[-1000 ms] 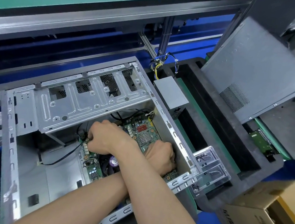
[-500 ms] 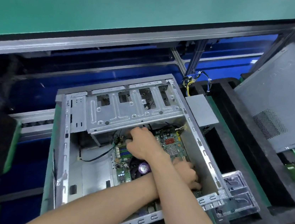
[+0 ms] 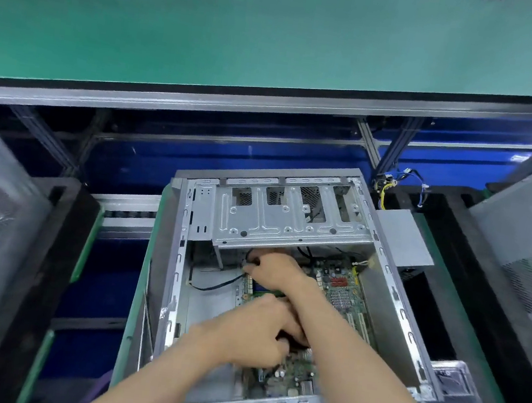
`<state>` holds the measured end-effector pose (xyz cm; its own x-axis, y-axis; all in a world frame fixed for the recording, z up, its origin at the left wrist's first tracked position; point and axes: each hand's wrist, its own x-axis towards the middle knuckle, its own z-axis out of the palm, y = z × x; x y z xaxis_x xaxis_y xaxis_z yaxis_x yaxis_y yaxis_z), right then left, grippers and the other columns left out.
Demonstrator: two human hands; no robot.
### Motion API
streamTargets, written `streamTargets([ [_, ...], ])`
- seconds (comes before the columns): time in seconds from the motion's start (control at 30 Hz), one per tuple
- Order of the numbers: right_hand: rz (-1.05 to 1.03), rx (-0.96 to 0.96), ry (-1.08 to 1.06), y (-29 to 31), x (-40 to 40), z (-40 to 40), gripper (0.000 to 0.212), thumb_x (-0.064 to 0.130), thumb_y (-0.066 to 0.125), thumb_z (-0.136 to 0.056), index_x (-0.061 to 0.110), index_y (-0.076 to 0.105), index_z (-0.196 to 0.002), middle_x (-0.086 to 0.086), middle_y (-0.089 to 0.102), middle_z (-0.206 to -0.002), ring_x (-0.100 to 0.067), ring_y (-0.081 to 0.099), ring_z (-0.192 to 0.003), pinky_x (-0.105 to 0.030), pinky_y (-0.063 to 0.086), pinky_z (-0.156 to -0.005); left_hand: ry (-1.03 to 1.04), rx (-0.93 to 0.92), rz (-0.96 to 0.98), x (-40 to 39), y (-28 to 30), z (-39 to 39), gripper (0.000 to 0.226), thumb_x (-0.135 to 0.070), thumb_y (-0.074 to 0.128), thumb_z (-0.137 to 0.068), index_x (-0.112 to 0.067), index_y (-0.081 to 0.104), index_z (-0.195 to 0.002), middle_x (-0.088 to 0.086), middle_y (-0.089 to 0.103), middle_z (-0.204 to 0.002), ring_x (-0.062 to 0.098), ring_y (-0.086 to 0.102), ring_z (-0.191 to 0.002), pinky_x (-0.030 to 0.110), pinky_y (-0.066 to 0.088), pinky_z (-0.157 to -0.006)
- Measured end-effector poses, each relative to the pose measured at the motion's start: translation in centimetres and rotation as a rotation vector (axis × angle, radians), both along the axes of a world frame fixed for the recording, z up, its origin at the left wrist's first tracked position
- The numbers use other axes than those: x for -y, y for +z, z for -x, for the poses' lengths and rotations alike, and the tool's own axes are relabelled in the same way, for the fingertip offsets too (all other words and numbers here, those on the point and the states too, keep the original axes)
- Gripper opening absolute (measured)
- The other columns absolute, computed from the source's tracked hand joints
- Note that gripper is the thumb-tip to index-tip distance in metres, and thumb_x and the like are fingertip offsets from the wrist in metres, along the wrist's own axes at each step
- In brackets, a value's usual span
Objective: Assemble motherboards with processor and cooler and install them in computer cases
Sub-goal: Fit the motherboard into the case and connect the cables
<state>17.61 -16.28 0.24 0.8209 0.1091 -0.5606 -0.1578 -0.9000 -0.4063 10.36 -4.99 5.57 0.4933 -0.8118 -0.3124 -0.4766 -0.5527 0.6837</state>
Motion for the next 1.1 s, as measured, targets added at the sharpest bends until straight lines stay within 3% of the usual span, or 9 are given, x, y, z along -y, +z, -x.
streamTargets([
  [0.1,0.001,-0.039,-0.021,-0.4,0.5,-0.1,0.035,0.025,0.043,-0.099,0.013,0.065,-0.123,-0.017,0.065,-0.129,-0.030,0.060,-0.105,-0.030,0.042,-0.077,0.672,-0.037,0.097,-1.4,0.1,-1.5,0.033,-0.006,0.051,-0.077,-0.020,0.079,-0.071,-0.007,0.074,-0.068,0.004,0.056,-0.053,0.020,0.046,-0.051],
  [0.17,-0.010,-0.023,-0.031,-0.7,0.6,0.0,0.034,0.021,0.042,-0.098,0.011,0.064,-0.122,-0.018,0.067,-0.123,-0.029,0.059,-0.095,-0.029,0.040,-0.074,0.871,0.096,-0.047,-2.1,-0.7,-2.8,0.030,0.000,0.051,-0.082,-0.015,0.077,-0.083,-0.005,0.075,-0.082,0.006,0.060,-0.065,0.012,0.042,-0.056],
  [0.23,-0.017,-0.007,-0.020,-0.8,0.5,0.1,0.035,0.016,0.042,-0.096,0.012,0.062,-0.125,-0.018,0.067,-0.119,-0.030,0.058,-0.093,-0.030,0.041,-0.073,0.883,0.171,-0.232,-2.2,-1.5,-3.7,0.019,-0.001,0.051,-0.085,-0.007,0.066,-0.095,0.007,0.069,-0.100,0.020,0.059,-0.083,0.025,0.042,-0.069],
  [0.33,-0.027,0.024,-0.005,-0.8,0.4,0.2,0.030,0.013,0.045,-0.094,0.010,0.061,-0.118,-0.017,0.067,-0.110,-0.033,0.059,-0.094,-0.031,0.042,-0.073,0.932,0.111,-0.328,-1.7,-2.8,-4.6,0.011,-0.004,0.049,-0.093,-0.010,0.048,-0.084,0.010,0.056,-0.083,0.019,0.047,-0.064,0.035,0.040,-0.065],
  [0.47,-0.014,0.004,-0.010,-0.7,0.4,0.5,0.016,0.012,0.044,-0.091,0.015,0.059,-0.095,-0.002,0.055,-0.078,-0.029,0.056,-0.084,-0.031,0.038,-0.060,1.068,0.095,-0.272,-1.1,-4.9,-4.8,0.013,-0.007,0.050,-0.093,-0.007,0.061,-0.086,0.015,0.061,-0.090,0.033,0.059,-0.079,0.037,0.048,-0.061],
  [0.67,-0.080,0.023,-0.018,-1.1,0.9,0.3,0.039,0.017,0.045,-0.090,0.025,0.064,-0.123,-0.011,0.066,-0.113,-0.025,0.052,-0.089,-0.029,0.039,-0.072,1.194,0.143,-0.191,-0.4,-6.4,-4.5,0.015,-0.023,0.066,-0.096,-0.015,0.075,-0.105,0.013,0.069,-0.096,0.026,0.051,-0.076,0.033,0.042,-0.063],
  [0.83,-0.119,0.071,-0.033,-1.3,1.1,0.2,0.035,0.017,0.045,-0.094,0.025,0.064,-0.123,-0.012,0.067,-0.110,-0.025,0.053,-0.085,-0.029,0.039,-0.069,1.231,0.156,-0.157,-0.4,-7.0,-4.5,0.014,-0.015,0.067,-0.095,-0.016,0.077,-0.085,0.010,0.072,-0.080,0.025,0.058,-0.068,0.027,0.039,-0.059],
  [0.93,-0.128,0.078,-0.037,-1.1,1.2,0.3,0.035,0.018,0.046,-0.094,0.024,0.064,-0.122,-0.008,0.061,-0.097,-0.025,0.052,-0.083,-0.028,0.037,-0.058,1.245,0.155,-0.132,-0.4,-7.0,-4.6,0.021,-0.005,0.066,-0.092,-0.014,0.075,-0.075,0.011,0.075,-0.081,0.023,0.059,-0.065,0.025,0.039,-0.058],
  [1.1,-0.148,0.068,-0.055,-1.0,1.2,0.5,0.035,0.017,0.047,-0.092,0.022,0.066,-0.122,-0.009,0.066,-0.104,-0.026,0.054,-0.085,-0.030,0.041,-0.066,1.237,0.163,-0.132,-0.2,-6.7,-4.7,0.023,-0.001,0.064,-0.092,-0.016,0.080,-0.095,0.012,0.075,-0.093,0.024,0.059,-0.075,0.026,0.038,-0.065],
])
